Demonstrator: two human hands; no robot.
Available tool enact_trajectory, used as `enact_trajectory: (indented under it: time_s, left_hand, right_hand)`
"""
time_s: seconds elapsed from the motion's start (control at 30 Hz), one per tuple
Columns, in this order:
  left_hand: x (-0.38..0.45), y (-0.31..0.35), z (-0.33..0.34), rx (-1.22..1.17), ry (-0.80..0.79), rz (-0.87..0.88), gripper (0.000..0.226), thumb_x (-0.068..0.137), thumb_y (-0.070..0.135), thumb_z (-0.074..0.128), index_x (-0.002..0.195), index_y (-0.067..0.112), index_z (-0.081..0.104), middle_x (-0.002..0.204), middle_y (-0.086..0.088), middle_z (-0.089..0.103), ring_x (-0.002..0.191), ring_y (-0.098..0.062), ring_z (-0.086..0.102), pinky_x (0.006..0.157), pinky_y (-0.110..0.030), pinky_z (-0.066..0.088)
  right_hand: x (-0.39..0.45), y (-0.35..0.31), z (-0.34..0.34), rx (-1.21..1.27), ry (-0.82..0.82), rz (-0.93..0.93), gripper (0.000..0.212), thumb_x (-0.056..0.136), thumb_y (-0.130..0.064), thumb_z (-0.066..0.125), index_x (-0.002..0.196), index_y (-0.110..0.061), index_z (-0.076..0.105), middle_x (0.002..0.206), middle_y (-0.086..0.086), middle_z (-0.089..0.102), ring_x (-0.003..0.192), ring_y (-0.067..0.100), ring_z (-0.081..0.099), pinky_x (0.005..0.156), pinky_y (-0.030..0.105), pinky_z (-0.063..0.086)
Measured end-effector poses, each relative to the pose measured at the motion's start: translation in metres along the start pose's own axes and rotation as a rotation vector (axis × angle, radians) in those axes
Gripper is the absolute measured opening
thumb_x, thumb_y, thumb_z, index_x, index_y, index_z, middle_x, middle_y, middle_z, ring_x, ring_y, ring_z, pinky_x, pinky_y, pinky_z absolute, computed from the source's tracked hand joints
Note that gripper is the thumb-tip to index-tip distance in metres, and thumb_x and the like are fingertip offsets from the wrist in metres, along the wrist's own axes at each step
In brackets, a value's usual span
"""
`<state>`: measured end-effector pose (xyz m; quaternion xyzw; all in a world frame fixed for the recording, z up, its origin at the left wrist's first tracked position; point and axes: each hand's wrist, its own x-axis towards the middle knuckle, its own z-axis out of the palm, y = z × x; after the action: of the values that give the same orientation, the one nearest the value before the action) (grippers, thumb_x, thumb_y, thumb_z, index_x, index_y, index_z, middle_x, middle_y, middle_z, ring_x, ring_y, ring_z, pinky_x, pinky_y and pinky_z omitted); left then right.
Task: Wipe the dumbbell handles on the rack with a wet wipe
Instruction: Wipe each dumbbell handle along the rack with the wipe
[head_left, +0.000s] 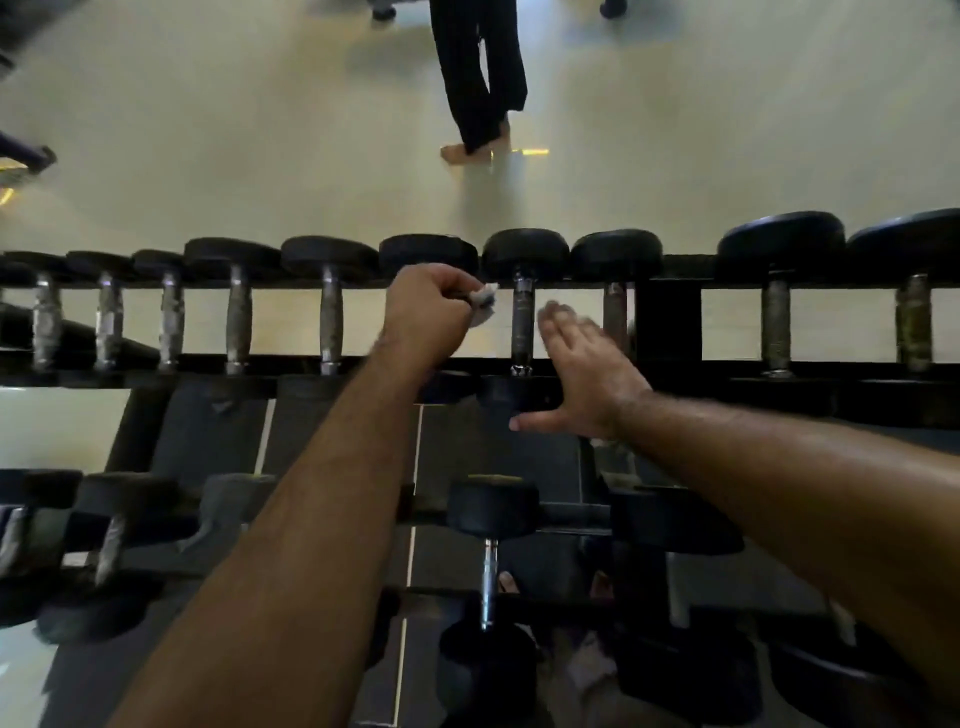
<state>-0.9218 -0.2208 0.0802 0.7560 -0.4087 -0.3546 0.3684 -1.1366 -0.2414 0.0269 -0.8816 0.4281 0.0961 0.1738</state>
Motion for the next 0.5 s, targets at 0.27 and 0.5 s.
enact_trajectory:
  time_s: [0.27,0.5]
  left_hand:
    - [-0.012,-0.014,-0.026,-0.139,0.086,0.025,0.017,0.080,0.009,0.083,0.089,0.024,0.084,0.086,0.003,0.080,0.090,-0.018,0.078,0.083,-0.043,0.066]
    - [-0.024,-0.017,-0.051,-0.223,0.154,0.028,0.019,0.086,-0.007,0.077,0.097,0.008,0.082,0.087,-0.002,0.078,0.082,-0.008,0.076,0.072,-0.018,0.060]
  right_hand:
    - [0.055,-0.102,0.016,-0.309,-0.185,0.174,0.062,0.090,-0.033,0.078,0.144,-0.009,0.059,0.140,0.016,0.043,0.127,0.041,0.046,0.098,0.056,0.049]
    - [0.048,-0.085,0.039,-0.219,-0.015,0.103,0.038,0.088,-0.030,0.075,0.123,-0.018,0.070,0.132,0.005,0.053,0.128,0.034,0.045,0.100,0.057,0.040]
